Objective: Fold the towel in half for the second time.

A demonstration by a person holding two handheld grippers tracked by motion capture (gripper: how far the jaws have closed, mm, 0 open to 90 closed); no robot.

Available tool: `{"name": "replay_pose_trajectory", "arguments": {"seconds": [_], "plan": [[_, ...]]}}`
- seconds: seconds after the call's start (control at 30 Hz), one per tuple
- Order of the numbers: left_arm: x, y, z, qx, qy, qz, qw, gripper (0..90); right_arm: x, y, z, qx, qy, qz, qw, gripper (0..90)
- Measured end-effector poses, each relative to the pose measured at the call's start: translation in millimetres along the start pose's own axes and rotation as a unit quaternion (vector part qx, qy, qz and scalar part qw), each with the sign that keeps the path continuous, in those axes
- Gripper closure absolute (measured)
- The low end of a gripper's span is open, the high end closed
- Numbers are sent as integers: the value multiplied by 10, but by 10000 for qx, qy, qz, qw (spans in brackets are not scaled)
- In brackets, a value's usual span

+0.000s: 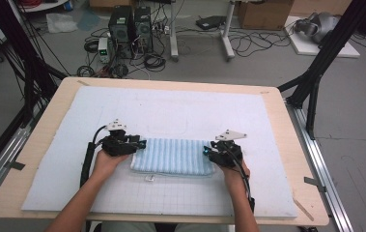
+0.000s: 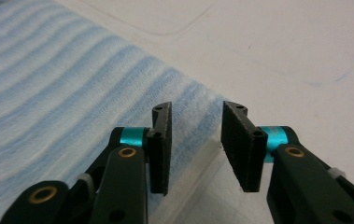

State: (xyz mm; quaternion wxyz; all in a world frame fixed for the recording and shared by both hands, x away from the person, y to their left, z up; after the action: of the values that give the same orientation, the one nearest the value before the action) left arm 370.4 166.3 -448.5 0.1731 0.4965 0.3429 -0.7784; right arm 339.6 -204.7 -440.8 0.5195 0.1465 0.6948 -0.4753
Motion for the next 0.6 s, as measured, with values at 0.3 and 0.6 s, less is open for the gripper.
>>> {"name": "replay_pose_trajectory", "arguments": {"seconds": [0.3,0.6], "plan": [[-150,-313,20,6,225,902,9957,152,-22,-360,125,56,116,792,9968,312],[-174,-646,-17,323,854,1142,9893,162,49,-702,225,402,14,1147,9926,116]]}}
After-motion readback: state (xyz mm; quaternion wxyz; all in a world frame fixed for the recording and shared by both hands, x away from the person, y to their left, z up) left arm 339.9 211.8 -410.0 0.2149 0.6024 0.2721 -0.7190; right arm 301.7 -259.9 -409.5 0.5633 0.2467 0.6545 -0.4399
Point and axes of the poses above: each handheld gripper's, and its own axes: y roughly forward along the jaws, x roughly out of its underside, z roughly to its right, the point moved 1 cm from there along y, roughly forward along the jaws, and after that the axes turned 8 degrees about z, right-handed, at the moved point
